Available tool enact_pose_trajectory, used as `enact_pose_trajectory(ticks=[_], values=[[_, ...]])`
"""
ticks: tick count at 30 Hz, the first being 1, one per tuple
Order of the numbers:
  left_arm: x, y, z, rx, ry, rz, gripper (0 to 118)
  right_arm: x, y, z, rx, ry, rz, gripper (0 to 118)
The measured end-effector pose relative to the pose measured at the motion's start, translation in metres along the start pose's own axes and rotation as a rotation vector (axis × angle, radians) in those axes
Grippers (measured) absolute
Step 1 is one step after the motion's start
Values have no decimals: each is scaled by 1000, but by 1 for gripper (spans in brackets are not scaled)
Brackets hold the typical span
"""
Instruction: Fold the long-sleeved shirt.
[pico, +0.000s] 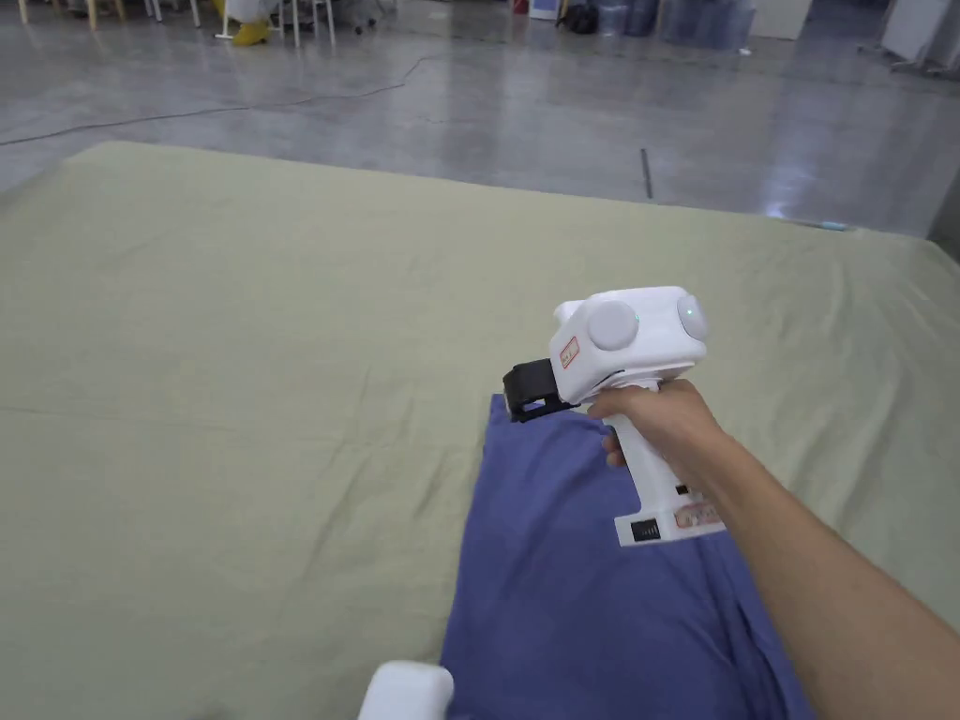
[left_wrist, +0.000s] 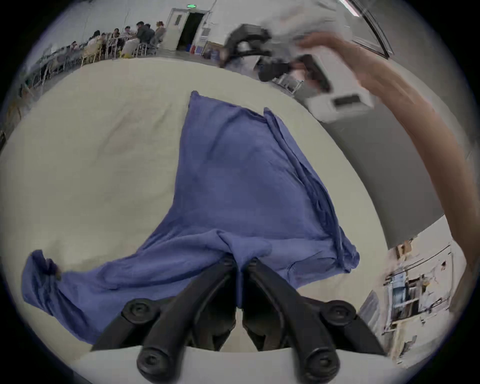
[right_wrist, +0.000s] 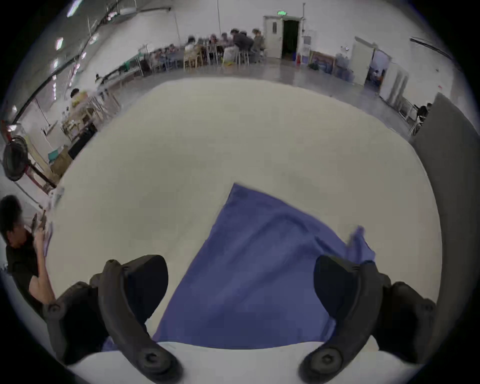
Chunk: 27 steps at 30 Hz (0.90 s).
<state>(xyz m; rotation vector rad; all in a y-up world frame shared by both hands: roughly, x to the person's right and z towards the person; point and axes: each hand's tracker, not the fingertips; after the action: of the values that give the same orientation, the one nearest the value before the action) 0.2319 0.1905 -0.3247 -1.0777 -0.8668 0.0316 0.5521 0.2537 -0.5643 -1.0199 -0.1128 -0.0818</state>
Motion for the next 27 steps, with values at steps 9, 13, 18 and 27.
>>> enact_pose_trajectory(ticks=[9, 13, 18, 27], values=[[-25, 25, -23, -5, -39, 81, 0, -10, 37, -129, -145, -57, -10, 96], [-25, 24, -21, -2, -52, 107, 0, -16, 33, -140, -182, -96, 12, 84], [-17, 16, -7, 4, -39, 100, 0, -44, 35, -100, -135, -109, 39, 3], [-17, 49, 80, 192, 7, 24, 0, 8, 25, 124, 134, -69, -37, 3]])
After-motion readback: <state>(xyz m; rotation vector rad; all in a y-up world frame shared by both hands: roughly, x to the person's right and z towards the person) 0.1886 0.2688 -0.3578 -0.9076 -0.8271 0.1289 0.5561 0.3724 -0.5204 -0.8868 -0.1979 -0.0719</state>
